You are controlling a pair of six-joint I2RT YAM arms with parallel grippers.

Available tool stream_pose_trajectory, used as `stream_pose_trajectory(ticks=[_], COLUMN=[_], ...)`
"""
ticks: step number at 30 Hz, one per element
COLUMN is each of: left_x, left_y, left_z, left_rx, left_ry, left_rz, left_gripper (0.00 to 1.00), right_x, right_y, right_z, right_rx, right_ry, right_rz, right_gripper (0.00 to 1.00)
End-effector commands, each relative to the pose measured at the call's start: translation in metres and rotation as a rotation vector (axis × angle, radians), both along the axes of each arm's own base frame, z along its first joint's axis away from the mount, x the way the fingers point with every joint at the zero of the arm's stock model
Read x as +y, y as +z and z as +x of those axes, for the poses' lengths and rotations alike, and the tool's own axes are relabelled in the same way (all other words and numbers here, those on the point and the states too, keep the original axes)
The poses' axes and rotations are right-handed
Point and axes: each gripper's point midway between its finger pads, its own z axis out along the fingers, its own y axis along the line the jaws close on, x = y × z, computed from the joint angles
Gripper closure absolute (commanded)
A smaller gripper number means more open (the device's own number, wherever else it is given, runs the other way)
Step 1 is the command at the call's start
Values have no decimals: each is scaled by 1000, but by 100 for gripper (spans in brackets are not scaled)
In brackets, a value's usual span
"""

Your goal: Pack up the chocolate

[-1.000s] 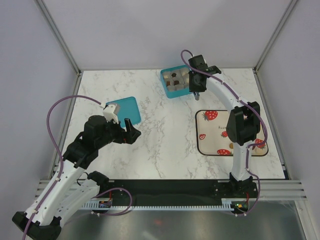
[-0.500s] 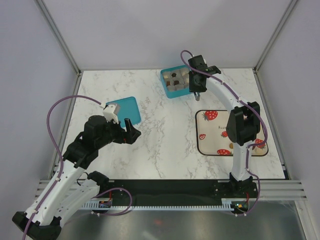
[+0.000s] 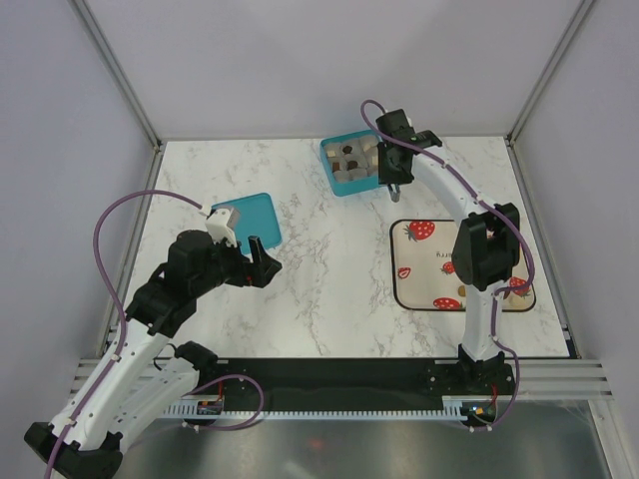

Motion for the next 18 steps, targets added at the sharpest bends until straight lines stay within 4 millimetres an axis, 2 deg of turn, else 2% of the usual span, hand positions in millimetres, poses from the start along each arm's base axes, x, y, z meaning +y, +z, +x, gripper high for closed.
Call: stream_pose_trajectory(ticks=[1, 3, 5, 8, 10, 11, 12, 13, 14, 15, 16, 17, 18], left_x=[2, 2, 1, 1, 1, 1, 1, 0, 0, 0, 0, -1, -1], left_y=[3, 4, 4, 5, 6, 6, 7, 7, 8, 7, 8, 8, 8], left_z=[4, 4, 4, 3, 3, 3, 3, 3, 2, 2, 1, 1, 1], left_rx=[-38, -38, -39, -39, -43, -46, -47, -48, -49, -47, -48, -49, -50], left_ry=[-3, -5, -7, -9, -10, -11, -10, -12, -15, -17, -19, -21, -23], left_rz=[18, 18, 17, 14, 12, 10, 10, 8, 6, 6, 4, 2, 3], left_gripper=[1, 1, 1, 1, 1, 1, 1, 1, 1, 1, 1, 1, 1], right_x=[3, 4, 3, -3, -8, -13, -17, -19, -24, -28, -31, -38, -43], right_y=[56, 75, 86, 105, 105, 92, 98, 95, 77, 84, 80, 63, 70], right_z=[0, -4, -11, -32, -45, -57, -68, -78, -93, -105, -116, -131, -143], right_rx=[-101, -131, -140, -146, -131, -85, -90, -72, -21, -36, -18, 28, 11], right_ry=[14, 13, 14, 0, -19, -29, -37, -52, -60, -67, -74, -85, -94], right_rz=[40, 69, 80, 98, 105, 92, 102, 110, 97, 109, 111, 91, 98], right_gripper=[58, 58, 58, 58, 58, 58, 59, 59, 58, 59, 59, 59, 59])
